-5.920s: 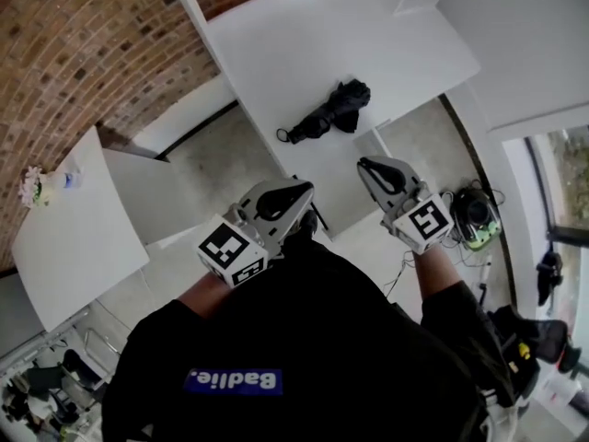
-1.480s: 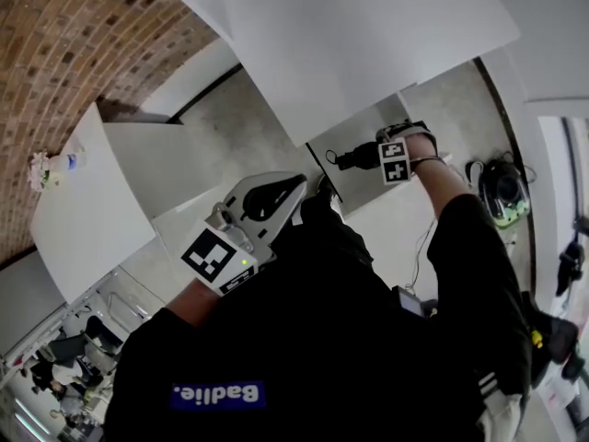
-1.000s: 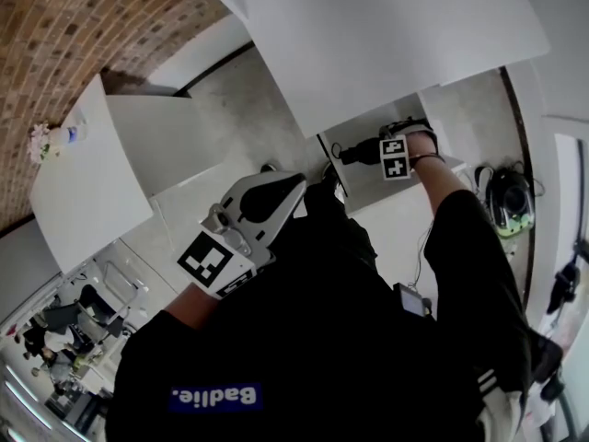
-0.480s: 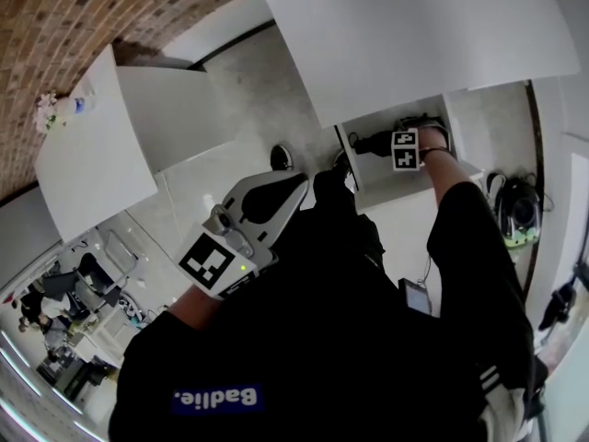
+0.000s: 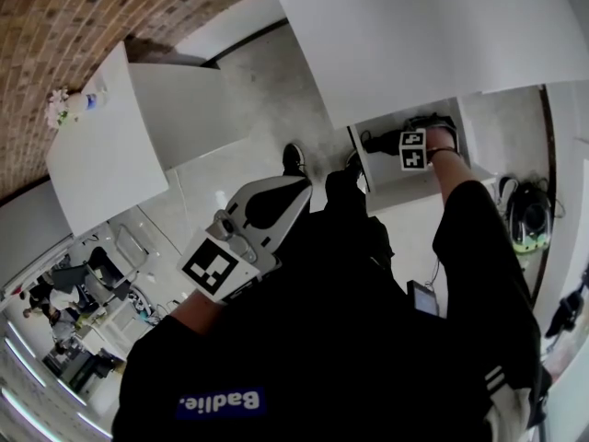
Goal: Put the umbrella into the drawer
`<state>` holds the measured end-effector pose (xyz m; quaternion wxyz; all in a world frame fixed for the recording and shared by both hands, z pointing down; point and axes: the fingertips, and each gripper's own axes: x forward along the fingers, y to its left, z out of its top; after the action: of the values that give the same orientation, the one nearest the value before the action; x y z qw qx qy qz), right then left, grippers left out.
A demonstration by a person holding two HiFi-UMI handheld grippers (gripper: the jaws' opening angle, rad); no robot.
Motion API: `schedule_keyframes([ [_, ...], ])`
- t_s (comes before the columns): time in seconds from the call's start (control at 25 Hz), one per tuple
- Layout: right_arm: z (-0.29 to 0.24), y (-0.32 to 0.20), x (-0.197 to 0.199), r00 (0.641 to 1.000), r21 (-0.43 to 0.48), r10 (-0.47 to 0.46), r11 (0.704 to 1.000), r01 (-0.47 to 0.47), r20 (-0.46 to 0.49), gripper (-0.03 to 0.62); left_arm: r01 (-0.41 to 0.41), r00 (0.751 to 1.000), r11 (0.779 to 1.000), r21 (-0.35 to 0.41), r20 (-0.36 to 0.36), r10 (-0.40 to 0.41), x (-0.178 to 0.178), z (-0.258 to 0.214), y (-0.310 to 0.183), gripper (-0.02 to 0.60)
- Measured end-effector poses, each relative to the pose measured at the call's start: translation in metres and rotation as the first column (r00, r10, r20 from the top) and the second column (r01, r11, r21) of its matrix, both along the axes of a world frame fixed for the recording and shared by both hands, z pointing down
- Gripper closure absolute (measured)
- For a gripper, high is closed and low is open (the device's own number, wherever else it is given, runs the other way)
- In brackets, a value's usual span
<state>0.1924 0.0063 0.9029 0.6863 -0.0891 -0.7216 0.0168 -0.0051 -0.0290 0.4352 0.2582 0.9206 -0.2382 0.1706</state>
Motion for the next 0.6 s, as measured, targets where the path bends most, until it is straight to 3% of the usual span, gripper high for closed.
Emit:
schedule_keyframes([
  [0.36, -0.018, -0.006, 0.0, 0.998, 0.054, 0.07, 0.996, -0.07, 0.01, 0.309, -0.034, 0.999, 0.999, 0.019, -0.032, 0.035, 0.002, -0.005, -0.003, 0.579],
  [0.6, -0.062, -0.01, 0.013, 0.977, 0.134, 0.209, 0.968, -0.211, 0.032, 0.309, -0.103, 0.987, 0.992, 0.076, -0.116, 0.111, 0.012, -0.021, -0.007, 0.578],
])
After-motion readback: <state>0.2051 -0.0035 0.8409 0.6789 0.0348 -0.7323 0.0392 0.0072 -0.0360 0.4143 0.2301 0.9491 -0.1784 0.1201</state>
